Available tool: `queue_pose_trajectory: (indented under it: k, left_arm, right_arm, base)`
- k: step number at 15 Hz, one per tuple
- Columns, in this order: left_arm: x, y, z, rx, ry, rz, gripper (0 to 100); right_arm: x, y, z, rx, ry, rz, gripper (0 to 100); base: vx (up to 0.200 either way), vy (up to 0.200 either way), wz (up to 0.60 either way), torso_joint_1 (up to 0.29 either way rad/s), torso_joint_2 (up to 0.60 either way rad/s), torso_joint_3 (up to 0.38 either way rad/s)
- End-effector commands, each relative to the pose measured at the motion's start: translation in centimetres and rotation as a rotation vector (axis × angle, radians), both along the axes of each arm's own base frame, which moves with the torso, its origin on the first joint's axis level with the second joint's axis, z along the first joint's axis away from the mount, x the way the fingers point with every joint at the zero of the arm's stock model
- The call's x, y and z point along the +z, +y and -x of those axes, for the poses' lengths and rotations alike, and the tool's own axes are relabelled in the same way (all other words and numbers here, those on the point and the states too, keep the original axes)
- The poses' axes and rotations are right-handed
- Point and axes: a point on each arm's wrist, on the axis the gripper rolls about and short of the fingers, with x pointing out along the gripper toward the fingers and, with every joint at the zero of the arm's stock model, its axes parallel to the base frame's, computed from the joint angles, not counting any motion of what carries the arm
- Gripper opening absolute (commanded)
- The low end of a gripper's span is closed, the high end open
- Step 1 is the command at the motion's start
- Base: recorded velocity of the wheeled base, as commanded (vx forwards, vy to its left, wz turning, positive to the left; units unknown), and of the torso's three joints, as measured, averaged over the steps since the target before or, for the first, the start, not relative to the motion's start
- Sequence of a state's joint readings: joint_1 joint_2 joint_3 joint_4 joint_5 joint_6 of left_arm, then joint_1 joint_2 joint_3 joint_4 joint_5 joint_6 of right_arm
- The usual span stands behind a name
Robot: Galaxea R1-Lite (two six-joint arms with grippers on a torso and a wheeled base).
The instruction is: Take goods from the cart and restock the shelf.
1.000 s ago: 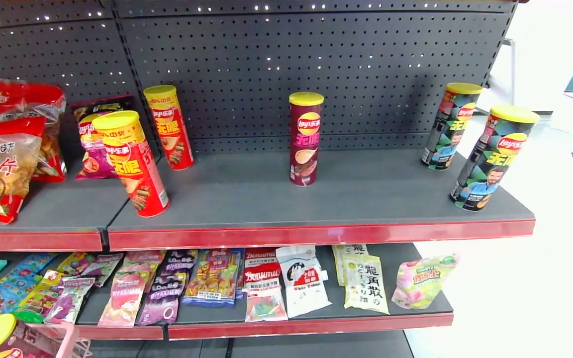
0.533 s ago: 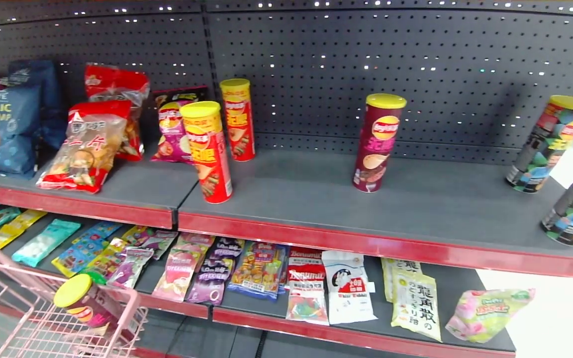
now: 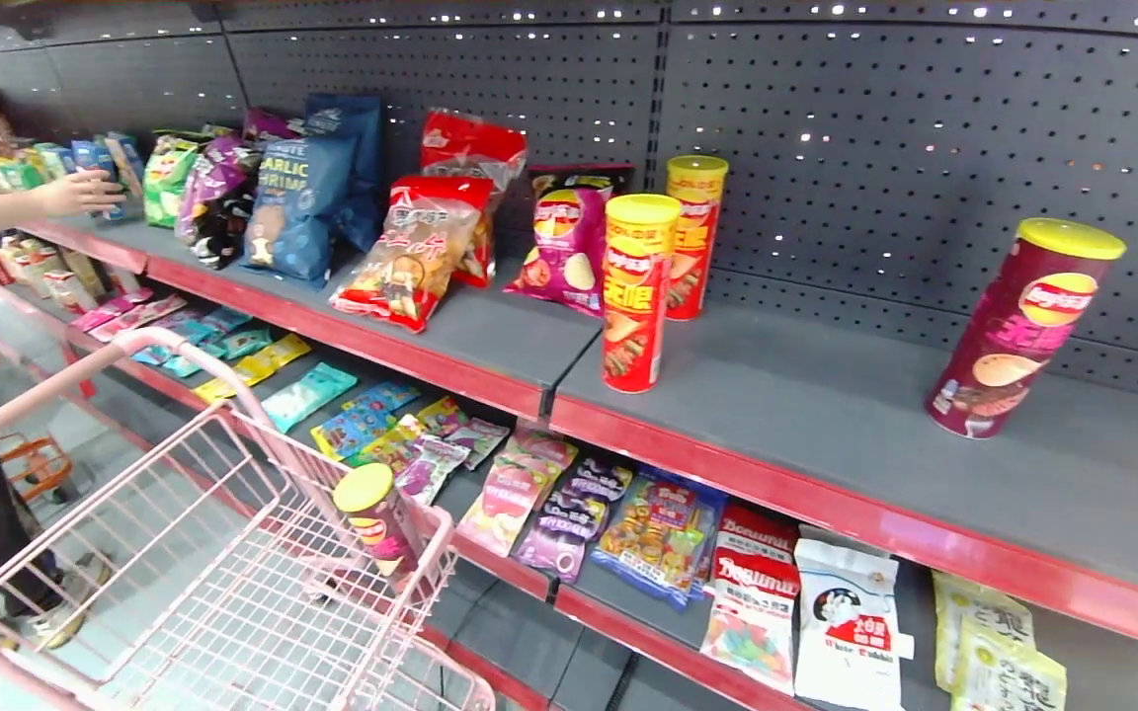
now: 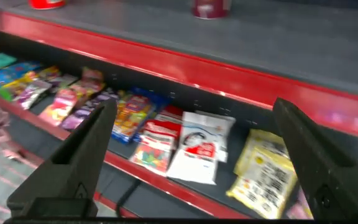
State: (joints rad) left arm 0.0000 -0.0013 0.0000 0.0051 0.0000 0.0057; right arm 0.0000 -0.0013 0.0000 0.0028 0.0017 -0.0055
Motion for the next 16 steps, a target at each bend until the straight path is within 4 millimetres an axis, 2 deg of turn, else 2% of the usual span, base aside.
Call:
queue_pose_trajectory:
  k: [1,3,8,16]
  left_arm:
    - [0.01,0.00,-0.01,0.000,0.001,0.000,100]
    - [0.01,0.00,-0.01,0.000,0.001,0.000,100]
    - [0.01,0.00,-0.01,0.000,0.001,0.000,100]
    - [0.01,0.00,-0.01,-0.002,0.001,-0.002,100]
  right_arm:
    - [0.00,0.00,-0.01,0.000,0.002,-0.001,100]
    - [0.00,0.00,-0.01,0.000,0.002,-0.001,100]
    - [0.00,0.00,-0.01,-0.002,0.002,-0.004,100]
    - [0.00,0.00,-0.01,-0.002,0.002,-0.006,100]
  base:
    - [0.000,0.000,0.00,0.000,0.00,0.000]
    - [0.000,0.000,0.00,-0.028,0.06,0.035]
    - [0.000,0.000,0.00,-0.138,0.35,0.206]
    - [0.000,0.000,0.00,-0.193,0.50,0.311]
